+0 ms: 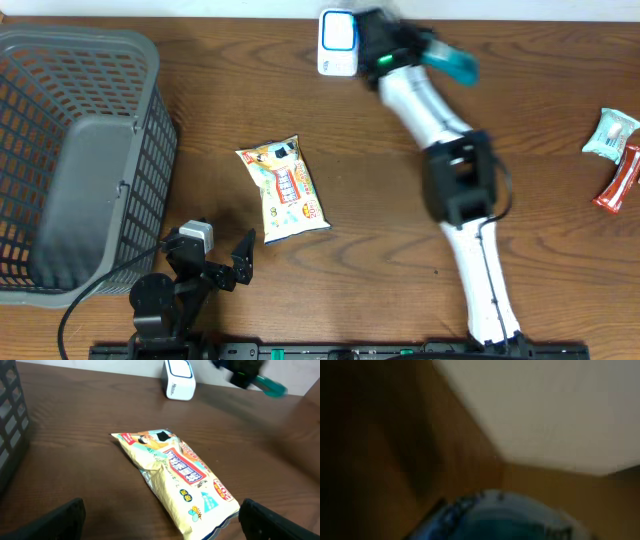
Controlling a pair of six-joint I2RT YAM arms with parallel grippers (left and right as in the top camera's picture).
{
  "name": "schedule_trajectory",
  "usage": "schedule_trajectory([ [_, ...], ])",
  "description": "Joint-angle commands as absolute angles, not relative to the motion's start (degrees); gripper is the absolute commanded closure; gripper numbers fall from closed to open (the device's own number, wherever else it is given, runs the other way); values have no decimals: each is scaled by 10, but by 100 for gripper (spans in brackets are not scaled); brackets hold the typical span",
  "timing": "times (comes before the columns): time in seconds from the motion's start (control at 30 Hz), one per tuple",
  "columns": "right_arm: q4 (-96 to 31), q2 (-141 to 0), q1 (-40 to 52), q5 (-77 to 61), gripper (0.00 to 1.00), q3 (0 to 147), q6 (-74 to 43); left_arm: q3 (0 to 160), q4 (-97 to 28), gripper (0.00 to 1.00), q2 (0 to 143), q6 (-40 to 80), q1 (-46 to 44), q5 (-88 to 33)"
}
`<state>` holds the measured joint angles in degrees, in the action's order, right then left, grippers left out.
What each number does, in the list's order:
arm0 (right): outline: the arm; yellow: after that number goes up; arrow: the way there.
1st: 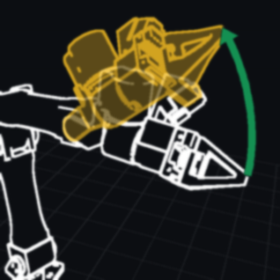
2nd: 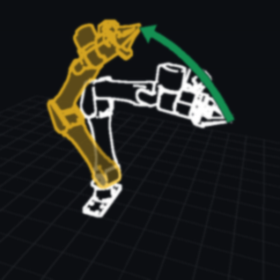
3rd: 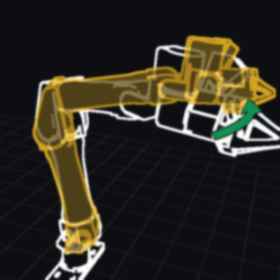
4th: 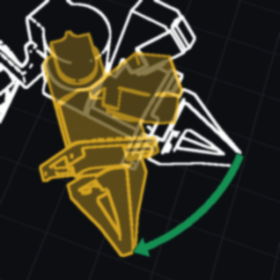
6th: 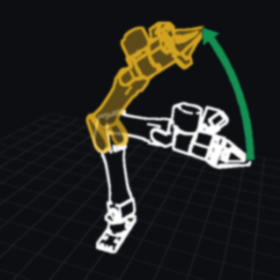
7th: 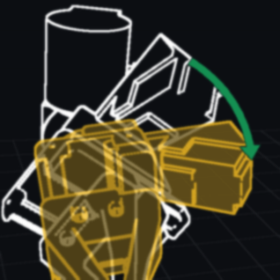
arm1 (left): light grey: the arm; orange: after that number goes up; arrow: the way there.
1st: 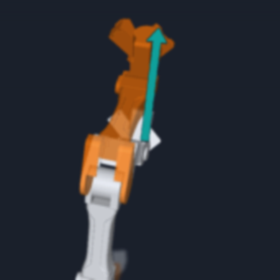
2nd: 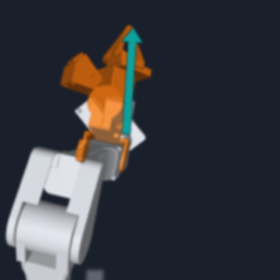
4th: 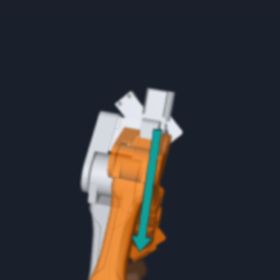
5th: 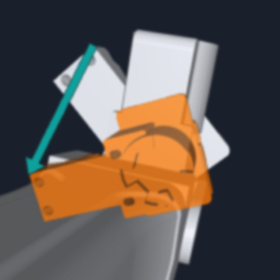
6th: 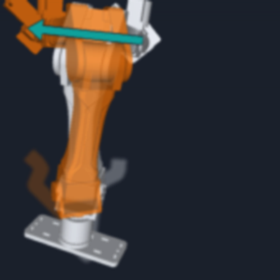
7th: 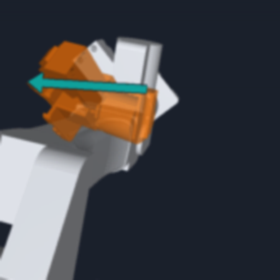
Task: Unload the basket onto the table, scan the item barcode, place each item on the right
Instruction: 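Carry the mouthwash bottle to the right edge and release it, then reach the right gripper to the yellow snack bag and grasp it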
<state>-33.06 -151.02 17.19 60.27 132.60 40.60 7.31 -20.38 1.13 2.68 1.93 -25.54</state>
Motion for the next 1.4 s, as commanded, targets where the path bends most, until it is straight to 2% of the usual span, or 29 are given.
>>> schedule_trajectory([
  [0.0,-431,-1474,91,572,73,1334,212,65,-214,2,10,17,21,-255],
  [0.2,-502,-1474,-26,488,77,1315,140,65,-214,2,10,17,21,-255],
  [0.27,-510,-1474,-59,482,76,1315,119,65,-214,2,10,17,21,-255],
  [0.3,-513,-1474,-71,477,73,1315,110,65,-214,2,10,17,21,-255],
  [0.37,-522,-1474,-95,463,59,1315,91,65,-214,2,10,17,21,-255],
  [0.4,-528,-1474,-105,454,56,1315,81,65,-214,2,10,17,21,-255],
  [0.43,-534,-1474,-115,442,47,1315,70,65,-214,2,10,17,21,-255],
  [0.5,-545,-1474,-130,415,23,1315,55,65,-214,2,10,17,21,-255],
  [0.57,-554,-1472,-140,394,5,1315,42,65,-214,2,10,17,21,-255],
  [0.6,-557,-1471,-142,388,1,1315,30,65,-214,2,10,17,21,-255],
  [0.77,-572,-1437,-135,372,1,1315,-18,65,-214,2,10,17,21,-255],
  [0.9,-594,-1364,-112,274,1,1315,-69,65,-214,2,10,17,21,-255],
  [0.97,-618,-1322,-99,168,1,1315,-98,65,-214,2,10,17,21,-255],
  [1.07,-655,-1267,-76,-87,1,1315,-136,65,-214,2,10,17,21,-255],
  [1.17,-684,-1247,-43,-317,1,1315,-154,65,-214,2,10,17,21,-255],
  [1.23,-706,-1247,-2,-422,1,1315,-154,65,-214,2,10,17,21,-255],
  [1.3,-724,-1253,47,-423,1,1315,-154,65,-214,2,10,17,21,-255],
  [1.37,-733,-1258,102,-361,1,1315,-154,65,-214,2,10,17,21,-255],
])
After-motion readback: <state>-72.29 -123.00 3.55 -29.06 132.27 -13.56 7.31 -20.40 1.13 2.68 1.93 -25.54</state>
